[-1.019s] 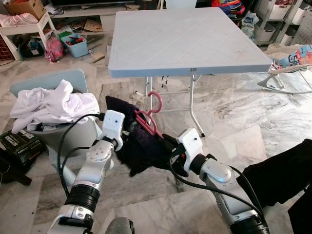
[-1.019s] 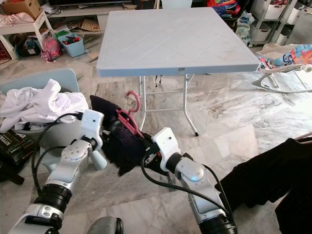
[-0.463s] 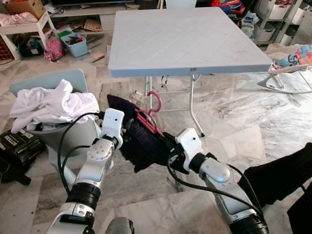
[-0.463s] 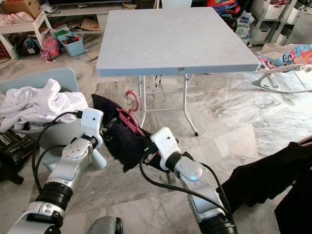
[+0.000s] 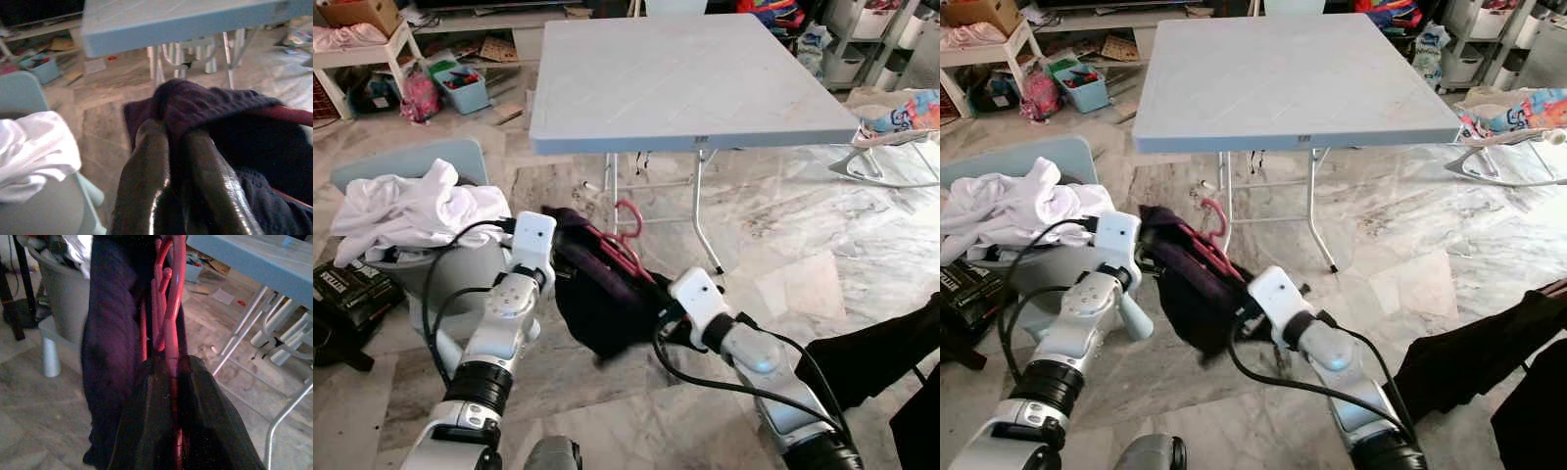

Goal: Hang hanger

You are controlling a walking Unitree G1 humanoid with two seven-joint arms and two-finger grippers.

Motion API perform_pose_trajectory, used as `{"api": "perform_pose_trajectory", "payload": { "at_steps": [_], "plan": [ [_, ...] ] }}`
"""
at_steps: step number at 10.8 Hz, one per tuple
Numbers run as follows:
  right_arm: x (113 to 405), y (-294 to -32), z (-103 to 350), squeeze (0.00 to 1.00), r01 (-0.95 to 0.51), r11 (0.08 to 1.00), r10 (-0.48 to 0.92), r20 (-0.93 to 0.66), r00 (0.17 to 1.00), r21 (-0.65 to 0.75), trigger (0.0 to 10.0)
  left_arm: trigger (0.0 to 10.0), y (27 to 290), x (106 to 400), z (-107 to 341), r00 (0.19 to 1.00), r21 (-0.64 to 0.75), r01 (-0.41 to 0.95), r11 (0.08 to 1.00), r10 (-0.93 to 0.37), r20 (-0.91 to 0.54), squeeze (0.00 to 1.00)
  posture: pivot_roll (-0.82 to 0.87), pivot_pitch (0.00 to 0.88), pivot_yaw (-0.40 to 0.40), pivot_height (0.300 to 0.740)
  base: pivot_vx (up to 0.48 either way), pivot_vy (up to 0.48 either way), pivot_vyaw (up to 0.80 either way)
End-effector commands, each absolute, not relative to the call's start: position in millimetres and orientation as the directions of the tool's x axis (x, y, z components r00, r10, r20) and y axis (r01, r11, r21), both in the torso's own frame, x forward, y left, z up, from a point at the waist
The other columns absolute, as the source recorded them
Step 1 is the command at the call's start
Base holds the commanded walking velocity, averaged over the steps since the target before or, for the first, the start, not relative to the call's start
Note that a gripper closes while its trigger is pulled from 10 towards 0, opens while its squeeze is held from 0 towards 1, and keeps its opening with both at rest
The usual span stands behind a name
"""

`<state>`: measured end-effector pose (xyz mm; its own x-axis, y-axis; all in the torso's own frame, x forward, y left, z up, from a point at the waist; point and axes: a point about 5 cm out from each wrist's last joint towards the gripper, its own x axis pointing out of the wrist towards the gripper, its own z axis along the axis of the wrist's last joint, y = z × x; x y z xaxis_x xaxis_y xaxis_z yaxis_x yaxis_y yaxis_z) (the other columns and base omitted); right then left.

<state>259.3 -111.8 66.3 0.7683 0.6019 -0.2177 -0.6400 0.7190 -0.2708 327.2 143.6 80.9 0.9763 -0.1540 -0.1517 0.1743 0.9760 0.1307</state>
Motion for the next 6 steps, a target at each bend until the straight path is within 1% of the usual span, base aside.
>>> {"api": "perform_pose_trajectory", "payload": {
  "at_steps": [1, 2, 3, 4, 5, 6],
  "plan": [
    [260, -123, 63, 0.00, -0.618, 0.715, 0.571, -0.237, 0.786, -0.327, 10.0, 0.0, 161, 333, 90, 0.990, 0.153, 0.097, 0.983, -0.079, -0.119, 0.00, -0.06, 0.000, -0.002, 0.740, 0.000, 0.000, 0.00],
    [259, -128, 60, 0.00, -0.609, 0.723, 0.558, -0.245, 0.793, -0.326, 10.0, 0.0, 163, 334, 90, 0.991, 0.154, 0.086, 0.984, -0.069, -0.118, 0.00, -0.06, 0.000, -0.002, 0.740, 0.000, 0.000, 0.00],
    [257, -136, 56, 0.00, -0.608, 0.710, 0.550, -0.260, 0.794, -0.356, 10.0, 0.0, 166, 335, 91, 0.992, 0.162, 0.069, 0.984, -0.051, -0.113, 0.00, -0.06, 0.000, -0.001, 0.740, 0.000, 0.000, 0.00],
    [251, -148, 50, 0.00, -0.608, 0.689, 0.533, -0.293, 0.794, -0.394, 10.0, 0.0, 170, 336, 93, 0.994, 0.165, 0.054, 0.985, -0.036, -0.107, 0.00, -0.06, 0.000, -0.003, 0.740, 0.000, 0.000, 0.00],
    [248, -155, 48, 0.00, -0.608, 0.679, 0.524, -0.308, 0.794, -0.411, 10.0, 0.0, 172, 337, 94, 0.994, 0.169, 0.045, 0.985, -0.027, -0.106, 0.00, -0.06, 0.000, -0.003, 0.740, 0.000, 0.000, 0.00],
    [242, -168, 46, 0.00, -0.613, 0.665, 0.519, -0.327, 0.790, -0.426, 10.0, 0.0, 177, 338, 94, 0.994, 0.172, 0.034, 0.985, -0.016, -0.105, 0.00, -0.06, 0.000, -0.003, 0.740, 0.000, 0.000, 0.00]
  ]
}}
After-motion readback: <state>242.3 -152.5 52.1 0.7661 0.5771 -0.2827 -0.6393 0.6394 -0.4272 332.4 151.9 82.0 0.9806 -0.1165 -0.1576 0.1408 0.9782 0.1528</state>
